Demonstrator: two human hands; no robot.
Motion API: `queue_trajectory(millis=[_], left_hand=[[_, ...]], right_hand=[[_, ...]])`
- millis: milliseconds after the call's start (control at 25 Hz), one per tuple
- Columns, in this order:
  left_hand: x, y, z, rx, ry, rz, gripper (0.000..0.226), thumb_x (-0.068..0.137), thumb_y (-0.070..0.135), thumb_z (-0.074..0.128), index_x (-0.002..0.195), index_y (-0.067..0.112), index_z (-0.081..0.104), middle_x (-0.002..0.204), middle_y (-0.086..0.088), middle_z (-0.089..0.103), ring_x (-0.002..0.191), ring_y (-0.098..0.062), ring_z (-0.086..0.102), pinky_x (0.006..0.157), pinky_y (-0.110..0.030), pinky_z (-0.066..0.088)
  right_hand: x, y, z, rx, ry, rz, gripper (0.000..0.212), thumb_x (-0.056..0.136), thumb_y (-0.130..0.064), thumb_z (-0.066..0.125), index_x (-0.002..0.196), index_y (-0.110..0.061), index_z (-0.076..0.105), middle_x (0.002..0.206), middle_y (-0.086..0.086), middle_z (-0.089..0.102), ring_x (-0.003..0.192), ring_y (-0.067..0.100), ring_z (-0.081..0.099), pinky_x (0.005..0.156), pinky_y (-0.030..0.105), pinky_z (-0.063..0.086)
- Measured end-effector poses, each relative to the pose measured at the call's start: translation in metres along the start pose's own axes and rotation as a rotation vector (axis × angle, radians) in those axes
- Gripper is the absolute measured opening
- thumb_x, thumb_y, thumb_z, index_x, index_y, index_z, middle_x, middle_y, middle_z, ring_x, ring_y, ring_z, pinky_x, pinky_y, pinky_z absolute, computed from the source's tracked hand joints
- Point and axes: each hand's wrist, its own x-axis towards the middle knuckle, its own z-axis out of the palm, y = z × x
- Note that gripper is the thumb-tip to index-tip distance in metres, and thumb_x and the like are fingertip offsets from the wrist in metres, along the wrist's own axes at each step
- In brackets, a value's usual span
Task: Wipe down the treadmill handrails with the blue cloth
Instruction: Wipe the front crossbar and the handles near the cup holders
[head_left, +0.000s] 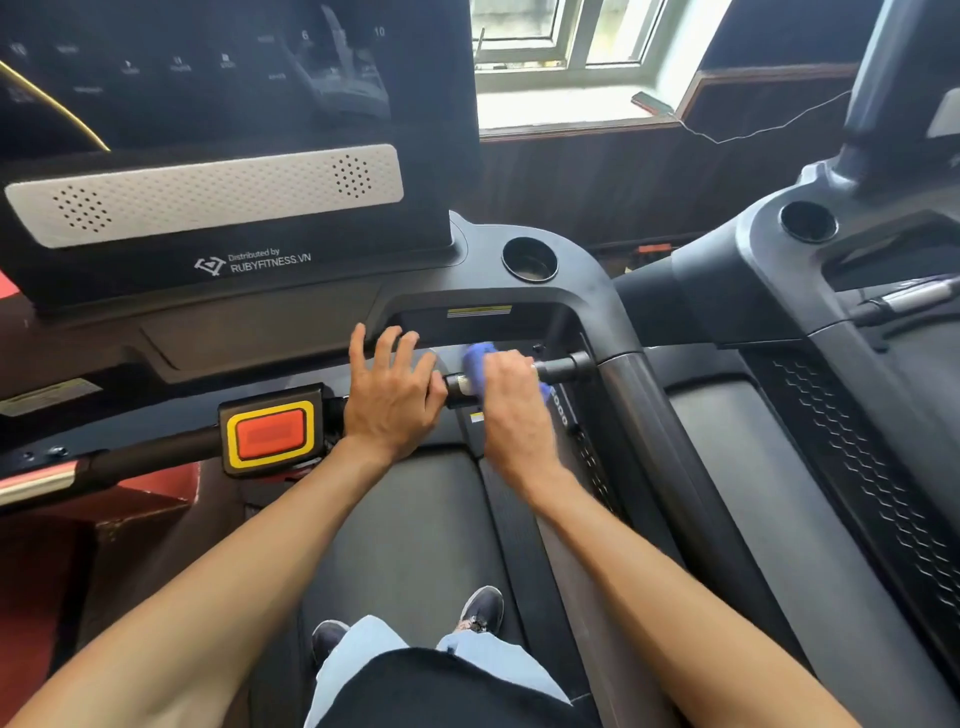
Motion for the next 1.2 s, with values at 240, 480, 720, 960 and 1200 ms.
queue_trajectory(millis=[240,480,720,960,1200], left_hand=[[0.0,0.0,-0.003,-0.025,-0.046,-0.018,0.04,0.099,0.036,0.037,0.094,0.014,0.07,0.125,-0.014,0.062,0.125,-0.032,0.051,0.119,-0.062,0.02],[0.001,0.001,0.0,0.001,-0.029,0.01,0.045,0.102,0.034,0.029,0.095,0.013,0.068,0.125,-0.014,0.061,0.124,-0.033,0.053,0.118,-0.065,0.02],[0.0,-0.001,-0.001,-0.026,0.033,0.003,0.034,0.099,0.031,0.039,0.092,0.011,0.065,0.122,-0.015,0.062,0.12,-0.035,0.055,0.117,-0.064,0.024],[0.0,0.0,-0.001,-0.042,0.005,-0.012,0.035,0.098,0.032,0.041,0.087,0.012,0.066,0.115,-0.013,0.063,0.115,-0.032,0.054,0.119,-0.063,0.022],[0.001,0.002,-0.001,-0.007,0.001,-0.015,0.034,0.098,0.032,0.041,0.088,0.012,0.066,0.113,-0.012,0.064,0.113,-0.032,0.056,0.118,-0.063,0.022]], right_hand=[[0.002,0.046,-0.008,-0.05,-0.055,0.133,0.073,0.07,0.014,0.054,0.141,0.007,0.039,0.135,0.025,0.047,0.135,0.043,0.039,0.119,0.054,0.028],[0.007,-0.031,0.003,0.013,0.063,0.077,0.054,0.08,0.006,0.039,0.134,0.01,0.046,0.124,0.03,0.054,0.116,0.047,0.052,0.105,0.056,0.042],[0.003,-0.026,0.006,0.075,0.061,-0.066,0.053,0.086,0.003,0.039,0.138,0.008,0.047,0.131,0.023,0.053,0.125,0.041,0.047,0.116,0.049,0.033],[0.004,0.049,-0.016,0.17,-0.018,0.054,0.048,0.098,-0.027,0.037,0.136,0.002,0.046,0.13,0.016,0.05,0.119,0.034,0.047,0.108,0.049,0.038],[0.004,-0.033,0.009,0.432,0.208,0.16,0.05,0.109,-0.032,0.03,0.127,0.0,0.063,0.129,0.012,0.063,0.131,0.031,0.05,0.117,0.05,0.034]])
